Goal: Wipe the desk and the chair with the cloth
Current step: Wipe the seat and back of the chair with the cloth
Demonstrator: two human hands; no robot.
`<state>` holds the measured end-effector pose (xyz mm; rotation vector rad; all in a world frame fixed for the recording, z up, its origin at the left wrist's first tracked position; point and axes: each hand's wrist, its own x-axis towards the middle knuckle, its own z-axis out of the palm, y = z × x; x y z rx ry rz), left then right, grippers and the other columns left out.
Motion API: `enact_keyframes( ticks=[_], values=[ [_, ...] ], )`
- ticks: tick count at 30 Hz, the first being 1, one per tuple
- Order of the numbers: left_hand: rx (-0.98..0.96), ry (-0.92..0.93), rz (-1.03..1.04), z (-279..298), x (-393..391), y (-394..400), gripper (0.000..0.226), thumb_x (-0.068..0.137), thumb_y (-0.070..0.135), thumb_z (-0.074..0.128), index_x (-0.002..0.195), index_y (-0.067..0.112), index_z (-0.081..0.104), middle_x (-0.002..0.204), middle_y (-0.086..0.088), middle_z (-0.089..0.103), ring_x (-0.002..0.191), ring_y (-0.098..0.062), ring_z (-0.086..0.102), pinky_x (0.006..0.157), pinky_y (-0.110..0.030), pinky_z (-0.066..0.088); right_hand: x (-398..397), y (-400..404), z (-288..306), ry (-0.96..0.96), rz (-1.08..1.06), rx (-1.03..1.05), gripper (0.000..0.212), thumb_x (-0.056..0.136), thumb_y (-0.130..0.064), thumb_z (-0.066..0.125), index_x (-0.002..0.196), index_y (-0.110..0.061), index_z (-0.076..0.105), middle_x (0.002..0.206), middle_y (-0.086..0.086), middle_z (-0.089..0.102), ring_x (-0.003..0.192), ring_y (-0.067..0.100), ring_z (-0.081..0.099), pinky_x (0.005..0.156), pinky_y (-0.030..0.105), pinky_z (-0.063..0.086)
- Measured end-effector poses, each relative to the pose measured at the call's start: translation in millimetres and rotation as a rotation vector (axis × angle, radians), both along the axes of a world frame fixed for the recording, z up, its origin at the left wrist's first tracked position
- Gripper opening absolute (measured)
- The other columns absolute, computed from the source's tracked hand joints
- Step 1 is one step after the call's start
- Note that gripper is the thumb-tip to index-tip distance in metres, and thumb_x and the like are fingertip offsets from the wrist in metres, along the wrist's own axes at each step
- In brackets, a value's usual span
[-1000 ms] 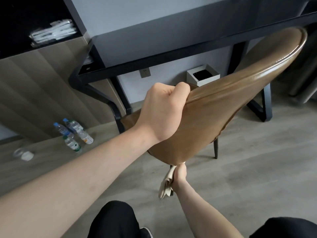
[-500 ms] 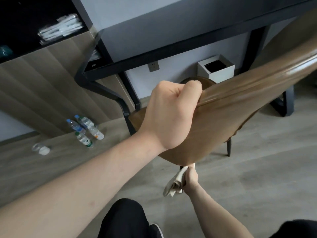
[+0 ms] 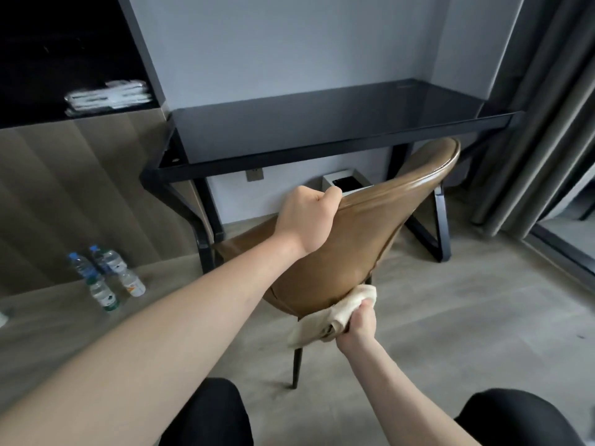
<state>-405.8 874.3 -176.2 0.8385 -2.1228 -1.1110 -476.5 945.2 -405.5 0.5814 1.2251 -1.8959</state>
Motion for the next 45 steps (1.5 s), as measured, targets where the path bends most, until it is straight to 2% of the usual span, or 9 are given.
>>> enact_keyframes(
  ticks=[4, 7, 12, 16, 24, 28, 31, 36, 45],
  values=[
    [-0.008, -0.001, 0.003, -1.1, 3.5, 4.4, 0.071, 0.106, 0.024, 0.048, 0.038, 0.024, 0.027, 0.038, 0.012, 0.026, 0.041, -0.009, 0.035, 0.042, -0.013, 0.027, -24.9, 17.6, 67.0, 0.184, -0.019, 0.006, 0.062, 0.101, -0.062, 0.054, 0.147, -0.022, 0.057, 0.134, 0.004, 0.066, 0.118, 0.028, 0.064, 0.11, 0.049, 0.051],
    [-0.025, 0.0, -0.005, -3.9, 3.7, 2.8, 0.065, 0.108, 0.026, 0.047, 0.045, 0.019, 0.033, 0.038, 0.011, 0.032, 0.043, -0.007, 0.041, 0.041, -0.013, 0.029, -28.3, 31.4, 112.1, 0.505, -0.052, -0.034, 0.043, 0.109, -0.055, 0.047, 0.148, -0.038, 0.055, 0.13, -0.01, 0.067, 0.119, 0.015, 0.064, 0.107, 0.041, 0.051],
    [-0.07, 0.011, -0.004, -6.6, 0.2, -3.7, 0.069, 0.104, 0.027, 0.047, 0.039, 0.022, 0.024, 0.042, 0.009, 0.023, 0.045, -0.013, 0.029, 0.045, -0.02, 0.022, -48.4, 18.5, 106.8, 0.824, -0.086, 0.014, 0.042, 0.114, -0.041, 0.041, 0.156, -0.034, 0.046, 0.138, -0.011, 0.064, 0.123, 0.006, 0.06, 0.105, 0.031, 0.046],
    [-0.073, 0.006, -0.007, -10.5, -1.7, -6.6, 0.071, 0.105, 0.021, 0.049, 0.04, 0.023, 0.021, 0.043, 0.009, 0.019, 0.044, -0.013, 0.025, 0.047, -0.02, 0.021, -98.5, -3.5, 80.2, 0.698, -0.024, 0.09, 0.05, 0.114, -0.044, 0.034, 0.162, -0.032, 0.041, 0.141, -0.011, 0.054, 0.126, 0.011, 0.05, 0.106, 0.031, 0.035],
    [-0.075, 0.034, -0.067, -14.6, -5.4, -10.2, 0.056, 0.094, 0.035, 0.045, 0.046, 0.022, 0.021, 0.048, 0.002, 0.022, 0.05, -0.015, 0.024, 0.051, -0.029, 0.023, -157.6, -36.2, -20.4, 0.198, 0.094, 0.125, 0.082, 0.089, -0.081, 0.045, 0.146, -0.025, 0.06, 0.138, 0.003, 0.066, 0.125, 0.033, 0.061, 0.113, 0.054, 0.046],
    [-0.068, 0.032, -0.069, -12.2, -6.4, -12.3, 0.056, 0.094, 0.032, 0.046, 0.047, 0.023, 0.018, 0.049, 0.004, 0.018, 0.051, -0.014, 0.02, 0.051, -0.029, 0.021, -141.7, -40.5, -6.3, 0.077, 0.053, 0.066, 0.097, 0.076, -0.098, 0.041, 0.141, -0.029, 0.062, 0.137, -0.002, 0.064, 0.128, 0.035, 0.058, 0.112, 0.062, 0.042],
    [-0.062, 0.019, -0.068, -11.1, -5.5, -12.3, 0.056, 0.094, 0.033, 0.045, 0.045, 0.023, 0.018, 0.048, 0.006, 0.017, 0.05, -0.013, 0.02, 0.049, -0.027, 0.021, -133.6, -33.4, 16.7, 0.15, 0.047, 0.059, 0.076, 0.081, -0.082, 0.045, 0.133, -0.03, 0.066, 0.13, 0.0, 0.068, 0.119, 0.034, 0.062, 0.111, 0.065, 0.043],
    [-0.046, 0.002, -0.06, -10.1, 3.1, -12.1, 0.056, 0.093, 0.035, 0.045, 0.045, 0.023, 0.019, 0.047, 0.005, 0.019, 0.049, -0.014, 0.023, 0.051, -0.028, 0.024, -108.3, -13.2, 81.7, 0.444, -0.067, 0.027, 0.045, 0.109, -0.041, 0.042, 0.151, -0.033, 0.056, 0.137, -0.002, 0.064, 0.122, 0.02, 0.061, 0.112, 0.042, 0.047],
    [-0.017, -0.036, -0.185, -4.6, 71.8, -35.1, 0.055, 0.101, 0.03, 0.044, 0.049, 0.015, 0.033, 0.052, -0.004, 0.029, 0.053, -0.017, 0.031, 0.061, -0.035, 0.027, -22.4, 21.6, 155.1, 0.986, -0.249, -0.159, 0.043, 0.114, -0.027, 0.04, 0.156, -0.037, 0.043, 0.143, -0.011, 0.06, 0.129, 0.002, 0.057, 0.109, 0.025, 0.043]
  ],
)
